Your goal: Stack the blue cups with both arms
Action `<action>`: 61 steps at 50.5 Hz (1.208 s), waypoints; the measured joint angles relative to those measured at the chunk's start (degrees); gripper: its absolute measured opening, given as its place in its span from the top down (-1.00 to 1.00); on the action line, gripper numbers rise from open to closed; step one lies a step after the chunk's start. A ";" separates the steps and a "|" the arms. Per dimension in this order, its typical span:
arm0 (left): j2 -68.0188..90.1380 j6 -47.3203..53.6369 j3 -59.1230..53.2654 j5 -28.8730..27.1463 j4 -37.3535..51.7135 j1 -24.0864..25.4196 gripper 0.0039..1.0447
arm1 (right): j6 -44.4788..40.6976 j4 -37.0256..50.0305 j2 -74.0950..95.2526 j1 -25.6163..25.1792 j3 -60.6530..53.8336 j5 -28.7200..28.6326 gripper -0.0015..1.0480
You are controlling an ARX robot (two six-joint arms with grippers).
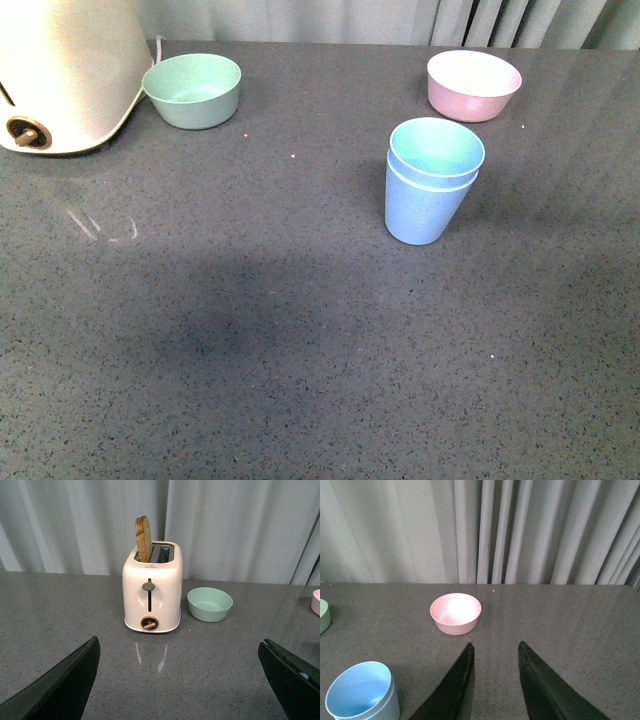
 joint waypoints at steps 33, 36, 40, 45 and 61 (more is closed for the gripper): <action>0.00 0.00 0.00 0.02 0.00 0.00 -0.84 | 0.28 -5.86 -20.26 -5.62 -14.27 -5.29 0.96; 0.00 0.00 0.00 0.02 0.00 0.00 -0.84 | 0.28 -6.88 -21.79 -5.64 -14.75 -5.29 0.96; 0.00 0.00 0.00 0.02 0.00 0.00 -0.84 | 0.28 -8.85 -24.59 -5.64 -15.58 -5.27 0.96; 0.00 0.00 0.00 0.02 0.00 0.00 -0.84 | 0.28 -10.84 -27.52 -5.66 -16.57 -5.29 0.96; 0.00 0.00 0.00 0.00 -0.04 0.00 -0.84 | 0.28 -16.57 -35.95 -5.68 -17.38 -5.29 0.96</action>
